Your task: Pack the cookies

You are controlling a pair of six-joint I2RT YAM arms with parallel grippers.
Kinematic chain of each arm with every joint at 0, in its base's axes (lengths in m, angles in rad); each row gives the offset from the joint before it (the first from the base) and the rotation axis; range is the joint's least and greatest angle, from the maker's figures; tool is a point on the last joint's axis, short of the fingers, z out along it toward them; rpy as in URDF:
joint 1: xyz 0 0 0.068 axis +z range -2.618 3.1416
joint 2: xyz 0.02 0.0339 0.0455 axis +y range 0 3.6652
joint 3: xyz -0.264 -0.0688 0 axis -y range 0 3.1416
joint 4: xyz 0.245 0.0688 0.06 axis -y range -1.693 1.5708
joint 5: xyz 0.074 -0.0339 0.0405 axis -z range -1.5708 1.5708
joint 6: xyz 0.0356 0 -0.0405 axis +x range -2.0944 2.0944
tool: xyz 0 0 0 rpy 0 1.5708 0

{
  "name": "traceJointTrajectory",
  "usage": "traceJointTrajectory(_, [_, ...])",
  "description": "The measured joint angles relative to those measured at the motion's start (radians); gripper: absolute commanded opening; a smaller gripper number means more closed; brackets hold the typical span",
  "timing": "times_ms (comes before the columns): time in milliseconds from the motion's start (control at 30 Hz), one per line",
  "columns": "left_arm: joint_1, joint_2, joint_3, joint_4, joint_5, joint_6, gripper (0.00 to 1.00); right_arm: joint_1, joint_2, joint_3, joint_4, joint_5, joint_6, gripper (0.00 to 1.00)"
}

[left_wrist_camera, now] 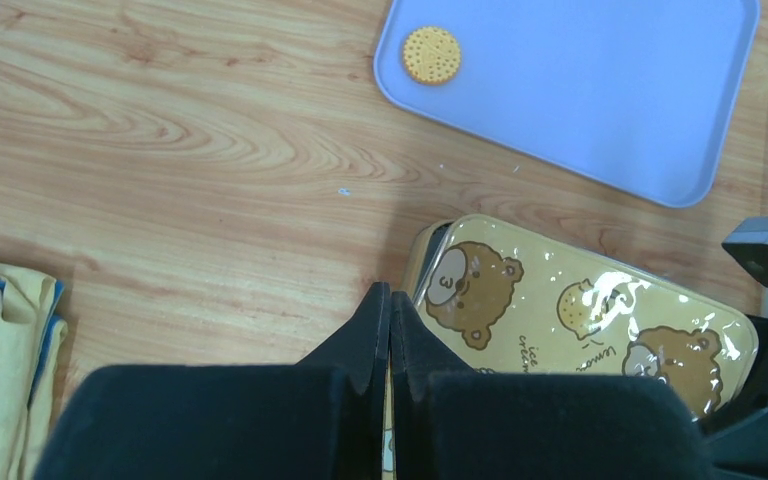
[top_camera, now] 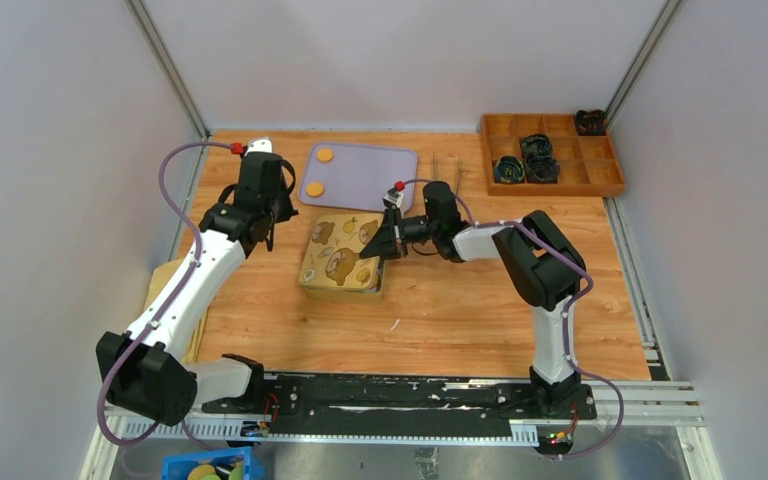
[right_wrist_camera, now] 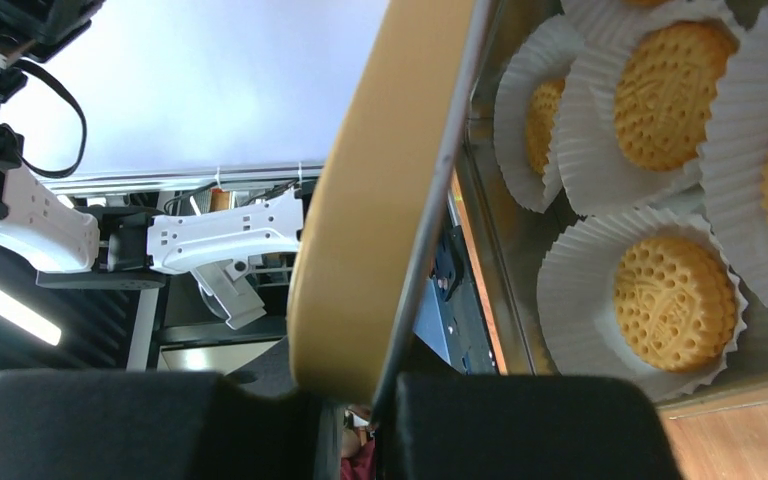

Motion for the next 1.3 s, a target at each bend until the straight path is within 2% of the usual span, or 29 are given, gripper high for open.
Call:
traceJointTrajectory(567, [-0.013,0.003,-0.003,-0.002,0.002,0.005,0.00,-0.002,-0.008,-0.090,-0.006,-0.022,-0.023,0.00])
traceJointTrajectory(767, [-0.088,0.009,-0.016,0.004,-0.002,0.012,0.00,-0.020,-0.011,-0.109,-0.050,-0.020,-0.051,0.00])
traceJointTrajectory(933, [-0.159,0.006,-0.093,0.014,-0.014,0.012,0.00,-0.024,-0.012,-0.085,-0.106,-0.016,-0.102,0.00])
traceJointTrajectory(1000, [-0.160,0.000,-0.119,0.013,-0.019,0.013,0.00,-0.024,-0.019,-0.067,-0.138,-0.013,-0.140,0.00])
traceJointTrajectory(1167, [-0.159,-0.037,-0.129,0.015,-0.026,0.022,0.00,-0.022,-0.085,0.022,-0.367,0.022,-0.315,0.00])
traceJointTrajectory(1300, [-0.159,-0.061,-0.129,0.036,-0.026,0.028,0.00,-0.020,-0.102,0.105,-0.462,0.058,-0.410,0.00])
